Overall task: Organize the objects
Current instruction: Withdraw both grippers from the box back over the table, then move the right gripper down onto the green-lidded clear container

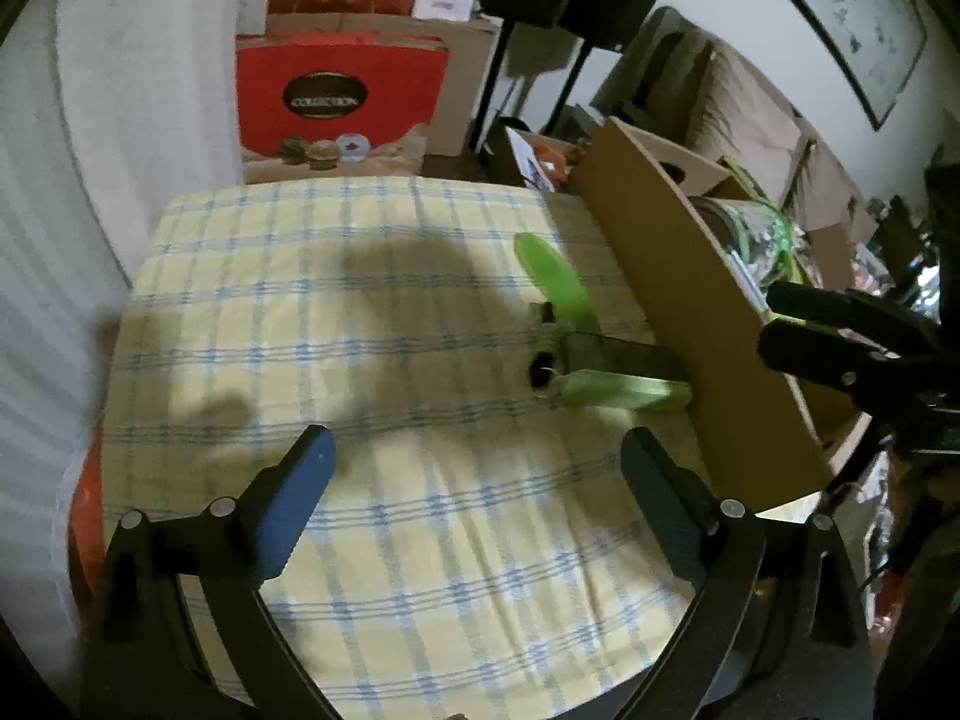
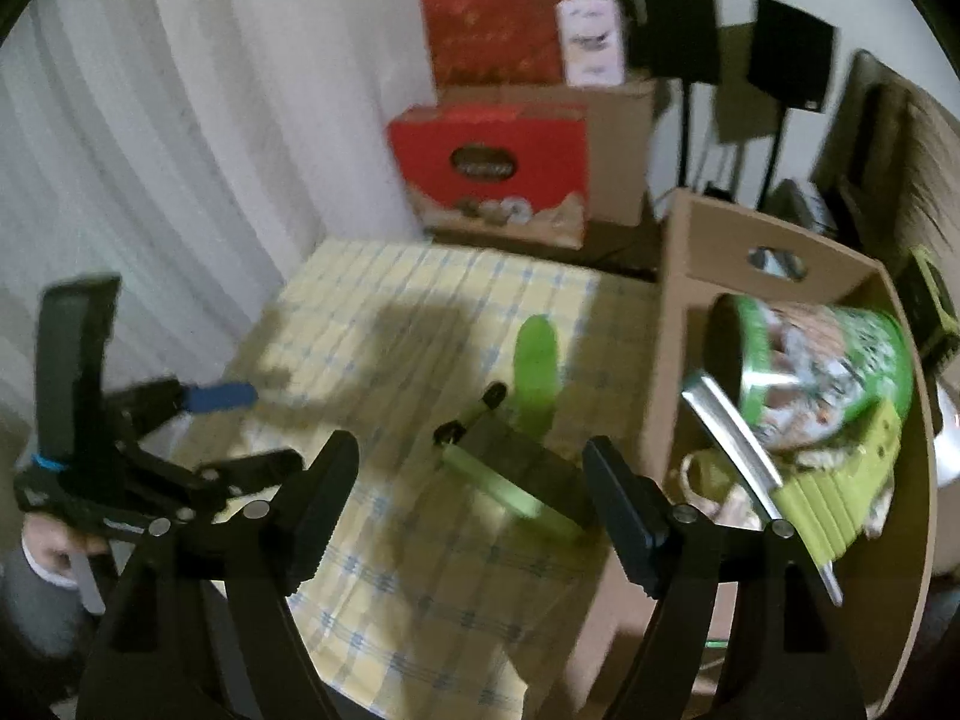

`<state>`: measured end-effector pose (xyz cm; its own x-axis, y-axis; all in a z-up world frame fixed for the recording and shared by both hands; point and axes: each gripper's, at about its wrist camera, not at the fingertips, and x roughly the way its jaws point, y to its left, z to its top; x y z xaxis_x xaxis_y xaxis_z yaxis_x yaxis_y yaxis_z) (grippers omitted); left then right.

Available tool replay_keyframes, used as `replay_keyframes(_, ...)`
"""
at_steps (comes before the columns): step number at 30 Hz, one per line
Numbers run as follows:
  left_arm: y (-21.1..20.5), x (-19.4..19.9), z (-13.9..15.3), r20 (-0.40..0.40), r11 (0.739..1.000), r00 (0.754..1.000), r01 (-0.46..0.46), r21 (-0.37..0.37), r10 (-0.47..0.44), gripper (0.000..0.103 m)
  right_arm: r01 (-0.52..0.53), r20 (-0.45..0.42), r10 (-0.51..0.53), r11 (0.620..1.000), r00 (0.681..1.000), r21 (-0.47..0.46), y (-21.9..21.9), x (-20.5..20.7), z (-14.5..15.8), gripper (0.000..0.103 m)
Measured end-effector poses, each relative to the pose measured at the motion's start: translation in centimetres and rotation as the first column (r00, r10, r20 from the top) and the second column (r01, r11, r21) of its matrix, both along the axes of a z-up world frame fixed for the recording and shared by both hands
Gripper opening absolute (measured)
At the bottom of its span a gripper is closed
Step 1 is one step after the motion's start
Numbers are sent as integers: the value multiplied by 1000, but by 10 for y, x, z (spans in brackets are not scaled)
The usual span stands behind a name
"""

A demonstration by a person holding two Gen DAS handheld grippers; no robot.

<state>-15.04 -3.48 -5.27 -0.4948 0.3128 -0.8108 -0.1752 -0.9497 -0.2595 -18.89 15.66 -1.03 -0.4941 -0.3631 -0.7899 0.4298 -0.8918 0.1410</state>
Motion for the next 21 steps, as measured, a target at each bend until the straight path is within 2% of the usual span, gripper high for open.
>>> replay_keyframes(3, -6, 0, 0, -11, 1000, 1000, -15, -26, 15, 96, -58, 40, 56, 996, 998, 61, -12, -11, -12, 81)
replay_keyframes(5, -11, -1, 0, -9, 999, 1000, -28, -30, 28, 102, -81, 52, 76, 991, 996, 104, -18, -16, -19, 84)
replay_keyframes(10, -23, -3, -2, -17, 997, 998, -62, -55, 61, 103, -118, 69, 107, 977, 992, 178, -32, -23, -30, 87)
replay_keyframes(12, -27, -5, -3, -13, 996, 998, -68, -55, 67, 103, -122, 67, 111, 974, 992, 192, -37, -23, -33, 91)
replay_keyframes(15, -31, -6, -5, -7, 996, 997, -77, -54, 77, 103, -119, 65, 107, 967, 992, 224, -43, -25, -38, 102)
replay_keyframes(21, -37, -8, -7, -2, 995, 996, -86, -44, 86, 103, -136, 60, 123, 940, 991, 313, -55, -28, -48, 102)
